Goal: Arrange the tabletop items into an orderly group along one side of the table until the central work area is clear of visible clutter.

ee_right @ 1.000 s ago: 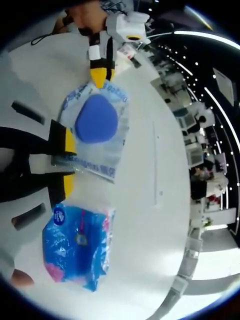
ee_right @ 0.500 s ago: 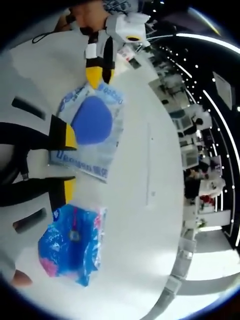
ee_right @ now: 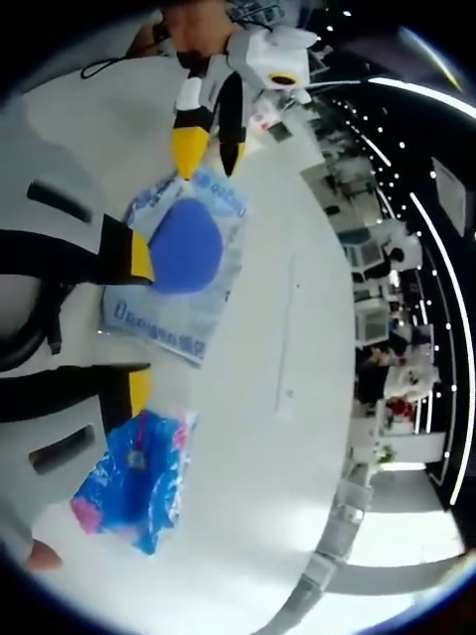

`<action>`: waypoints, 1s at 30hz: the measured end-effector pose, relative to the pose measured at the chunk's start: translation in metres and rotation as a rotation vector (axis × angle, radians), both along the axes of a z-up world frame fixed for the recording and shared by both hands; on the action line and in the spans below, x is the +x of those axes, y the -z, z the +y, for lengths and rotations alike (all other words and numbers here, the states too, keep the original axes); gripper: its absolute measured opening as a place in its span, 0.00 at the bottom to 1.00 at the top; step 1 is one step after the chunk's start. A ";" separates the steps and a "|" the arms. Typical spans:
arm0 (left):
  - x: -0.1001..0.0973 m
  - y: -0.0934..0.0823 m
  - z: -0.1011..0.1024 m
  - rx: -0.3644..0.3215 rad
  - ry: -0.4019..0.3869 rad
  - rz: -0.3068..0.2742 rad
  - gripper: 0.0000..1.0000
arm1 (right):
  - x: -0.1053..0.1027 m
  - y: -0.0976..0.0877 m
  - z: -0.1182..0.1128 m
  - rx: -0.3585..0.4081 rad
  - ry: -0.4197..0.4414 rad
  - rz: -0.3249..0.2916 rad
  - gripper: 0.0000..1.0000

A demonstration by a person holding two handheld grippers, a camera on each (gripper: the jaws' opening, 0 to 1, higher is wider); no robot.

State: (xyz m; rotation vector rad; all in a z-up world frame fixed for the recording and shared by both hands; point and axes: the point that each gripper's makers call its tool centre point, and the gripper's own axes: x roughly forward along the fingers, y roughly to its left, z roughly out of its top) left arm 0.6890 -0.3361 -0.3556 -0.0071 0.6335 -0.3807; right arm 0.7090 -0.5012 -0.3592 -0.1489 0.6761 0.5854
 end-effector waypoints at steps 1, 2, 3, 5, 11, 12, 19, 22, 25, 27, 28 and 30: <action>0.000 -0.001 -0.001 -0.011 0.001 -0.004 0.56 | 0.000 0.000 0.000 -0.002 -0.003 -0.001 0.36; 0.000 -0.004 -0.003 -0.026 0.000 -0.015 0.59 | -0.001 -0.001 0.001 -0.001 -0.006 -0.002 0.38; -0.001 -0.005 -0.003 -0.025 0.003 -0.016 0.60 | -0.002 -0.001 0.001 0.002 -0.007 -0.001 0.39; -0.002 -0.005 -0.005 -0.032 0.005 -0.012 0.63 | -0.002 -0.003 0.001 0.008 -0.005 -0.004 0.41; -0.006 -0.007 -0.010 -0.046 0.020 0.003 0.68 | -0.005 -0.011 0.003 0.040 -0.001 -0.017 0.47; -0.007 -0.008 -0.011 -0.055 0.022 0.000 0.69 | -0.006 -0.012 0.003 0.048 -0.002 -0.018 0.49; -0.013 -0.014 -0.019 -0.099 0.043 -0.003 0.74 | -0.009 -0.021 0.008 0.088 -0.002 -0.056 0.60; -0.015 -0.017 -0.022 -0.107 0.053 -0.006 0.75 | -0.011 -0.025 0.010 0.114 0.005 -0.064 0.64; -0.019 -0.022 -0.024 -0.125 0.066 -0.019 0.76 | -0.014 -0.026 0.011 0.124 0.004 -0.063 0.66; -0.021 -0.024 -0.025 -0.134 0.069 -0.021 0.77 | -0.018 -0.028 0.013 0.142 0.007 -0.063 0.68; -0.022 -0.025 -0.025 -0.140 0.072 -0.023 0.78 | -0.020 -0.029 0.014 0.145 0.008 -0.062 0.70; -0.025 -0.027 -0.026 -0.155 0.075 -0.022 0.79 | -0.024 -0.031 0.014 0.151 0.007 -0.065 0.72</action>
